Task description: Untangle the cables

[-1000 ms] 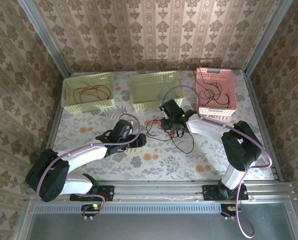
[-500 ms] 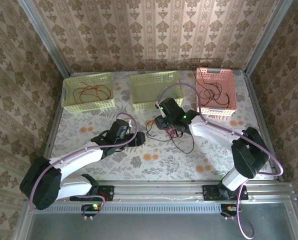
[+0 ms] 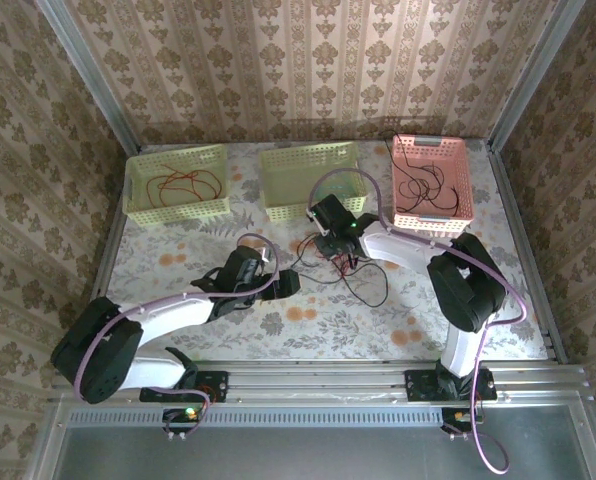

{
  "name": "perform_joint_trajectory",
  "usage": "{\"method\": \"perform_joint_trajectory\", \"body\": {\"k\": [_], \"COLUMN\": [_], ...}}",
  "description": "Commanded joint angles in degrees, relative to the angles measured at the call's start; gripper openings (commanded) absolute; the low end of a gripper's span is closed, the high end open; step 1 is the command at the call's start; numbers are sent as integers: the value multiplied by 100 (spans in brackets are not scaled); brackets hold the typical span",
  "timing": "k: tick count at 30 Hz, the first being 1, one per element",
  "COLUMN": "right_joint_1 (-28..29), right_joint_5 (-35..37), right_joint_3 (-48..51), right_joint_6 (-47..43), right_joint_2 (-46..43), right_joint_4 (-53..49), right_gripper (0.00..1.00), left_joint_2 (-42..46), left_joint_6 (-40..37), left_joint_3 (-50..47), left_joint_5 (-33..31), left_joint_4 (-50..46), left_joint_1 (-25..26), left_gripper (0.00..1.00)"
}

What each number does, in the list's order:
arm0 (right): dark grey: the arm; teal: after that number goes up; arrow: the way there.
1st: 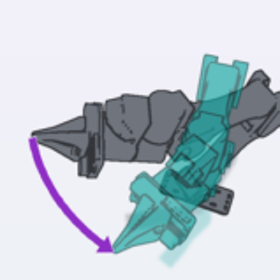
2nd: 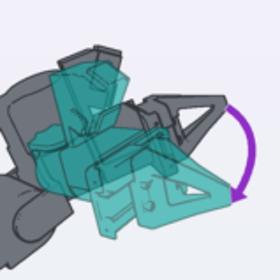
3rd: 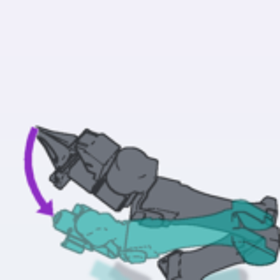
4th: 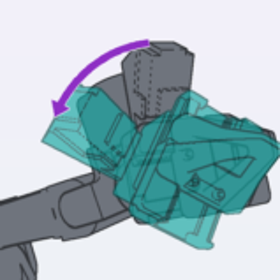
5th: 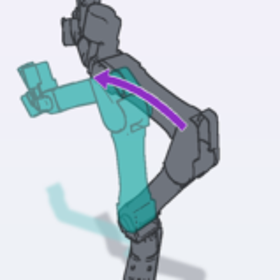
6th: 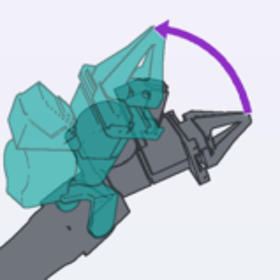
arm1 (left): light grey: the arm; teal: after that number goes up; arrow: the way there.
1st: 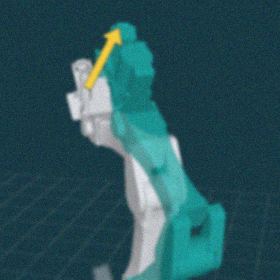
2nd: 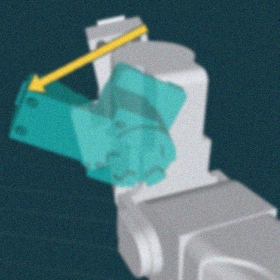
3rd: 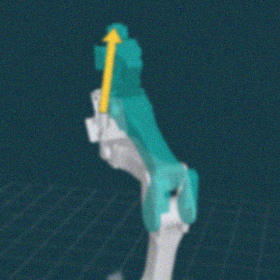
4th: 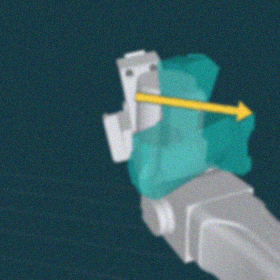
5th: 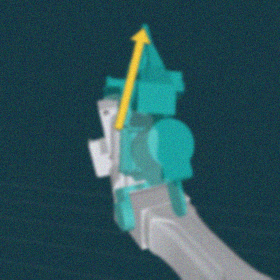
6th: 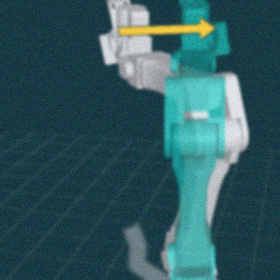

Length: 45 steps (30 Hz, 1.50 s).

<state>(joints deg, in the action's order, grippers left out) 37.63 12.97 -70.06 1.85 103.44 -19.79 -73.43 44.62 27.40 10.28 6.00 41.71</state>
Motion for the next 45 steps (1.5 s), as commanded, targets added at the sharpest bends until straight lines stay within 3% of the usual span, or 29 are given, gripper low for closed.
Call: {"method": "perform_joint_trajectory", "body": {"k": [1, 12, 20, 24, 30, 39, 45], "right_joint_1": [87, 1162, 1581, 1594, 1581, 1422, 986], "right_joint_5": [177, 940, 849, 653, 1019, 1522, 993], "right_joint_3": [-169, -331, -502, -709, -1287, -3161, -4993], "right_joint_6": [-50, -455, -256, -174, -563, -1393, -1051], "right_joint_2": [-362, -2473, -3501, -3770, -3727, -2875, -2200], "right_joint_4": [-69, -247, 100, 368, 812, 916, 468], "right_gripper": [1, 0, 0, 0, 0, 0, 0], "left_joint_2": [270, 1479, 1403, 1311, 926, 627, 486], "left_joint_6": [-144, -683, -643, -702, -485, -304, -278], "left_joint_3": [223, 678, 670, 732, 557, 444, 311], "left_joint_5": [-91, -522, 33, 0, 113, 35, -33], "left_joint_4": [-253, -1363, -876, -792, -296, -23, 59], "left_joint_1": [46, -128, -164, -85, -79, -25, -26], "left_gripper": [100, 99, 97, 95, 85, 85, 86]}}
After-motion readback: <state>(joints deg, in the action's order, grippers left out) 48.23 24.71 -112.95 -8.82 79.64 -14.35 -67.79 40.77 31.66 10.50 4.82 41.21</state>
